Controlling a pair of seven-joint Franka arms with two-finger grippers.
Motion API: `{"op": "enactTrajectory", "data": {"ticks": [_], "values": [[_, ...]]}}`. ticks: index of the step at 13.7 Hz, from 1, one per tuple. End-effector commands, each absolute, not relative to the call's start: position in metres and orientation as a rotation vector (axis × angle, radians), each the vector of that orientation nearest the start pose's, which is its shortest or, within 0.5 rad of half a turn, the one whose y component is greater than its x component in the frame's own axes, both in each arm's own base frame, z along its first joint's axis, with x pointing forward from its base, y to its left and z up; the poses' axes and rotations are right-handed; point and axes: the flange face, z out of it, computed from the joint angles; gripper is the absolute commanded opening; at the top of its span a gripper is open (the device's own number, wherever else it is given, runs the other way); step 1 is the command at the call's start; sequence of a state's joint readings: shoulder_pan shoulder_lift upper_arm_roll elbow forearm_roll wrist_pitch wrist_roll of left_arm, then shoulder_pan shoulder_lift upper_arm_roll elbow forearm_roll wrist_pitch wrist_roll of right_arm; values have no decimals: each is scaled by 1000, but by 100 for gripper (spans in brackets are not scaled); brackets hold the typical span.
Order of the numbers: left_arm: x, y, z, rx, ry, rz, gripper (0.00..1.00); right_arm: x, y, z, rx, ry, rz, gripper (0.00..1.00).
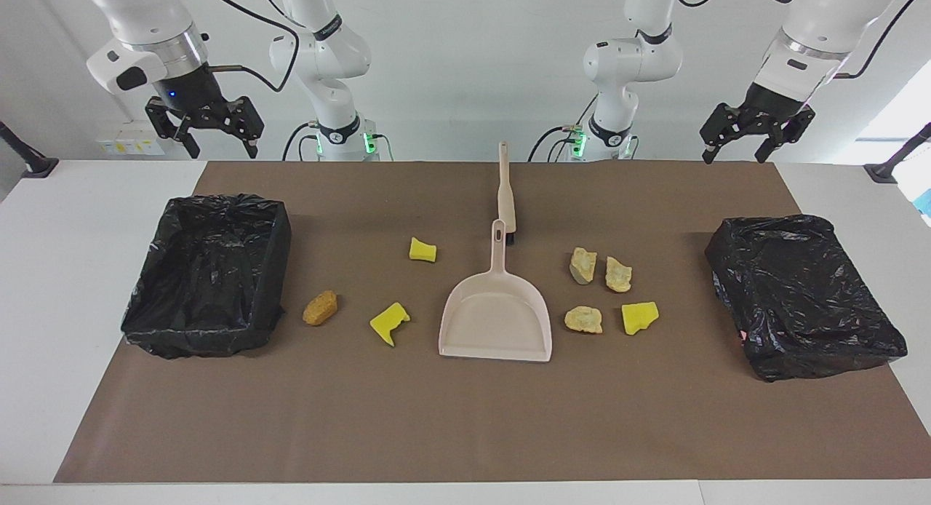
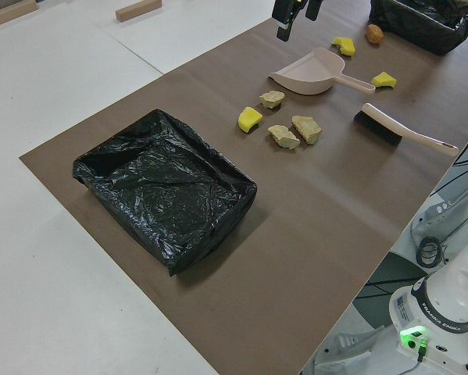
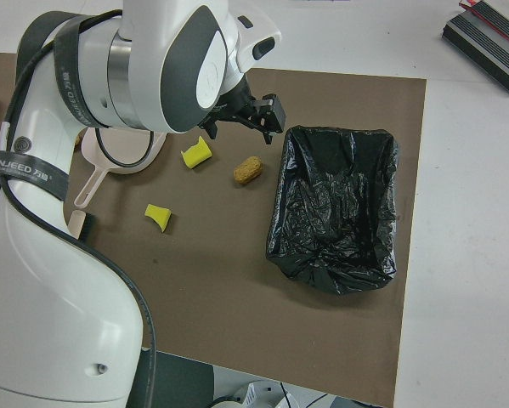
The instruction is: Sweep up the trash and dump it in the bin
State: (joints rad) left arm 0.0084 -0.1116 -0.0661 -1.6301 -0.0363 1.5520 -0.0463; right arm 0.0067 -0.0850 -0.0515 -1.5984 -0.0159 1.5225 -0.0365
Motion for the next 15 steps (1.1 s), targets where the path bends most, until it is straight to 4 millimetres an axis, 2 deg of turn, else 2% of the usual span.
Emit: {"op": "enactTrajectory", "data": {"ticks": [1, 6, 9, 12, 15], "values": [[515, -37, 654, -3177, 23, -55, 100, 518, -22, 657, -3135, 119, 15, 100], [516, -39, 653, -3177, 11, -55, 100, 516, -21, 654, -3125, 128, 24, 100], [514, -51, 655, -3173, 48, -54, 100, 515, -25, 654, -3138, 133, 22, 100], [514, -47, 655, -3173, 31, -50, 100, 515, -23, 655, -3139, 123, 22, 100], [514, -52, 653, -3175, 40, -47, 100, 515, -21, 655, -3129, 117, 19, 100]]}}
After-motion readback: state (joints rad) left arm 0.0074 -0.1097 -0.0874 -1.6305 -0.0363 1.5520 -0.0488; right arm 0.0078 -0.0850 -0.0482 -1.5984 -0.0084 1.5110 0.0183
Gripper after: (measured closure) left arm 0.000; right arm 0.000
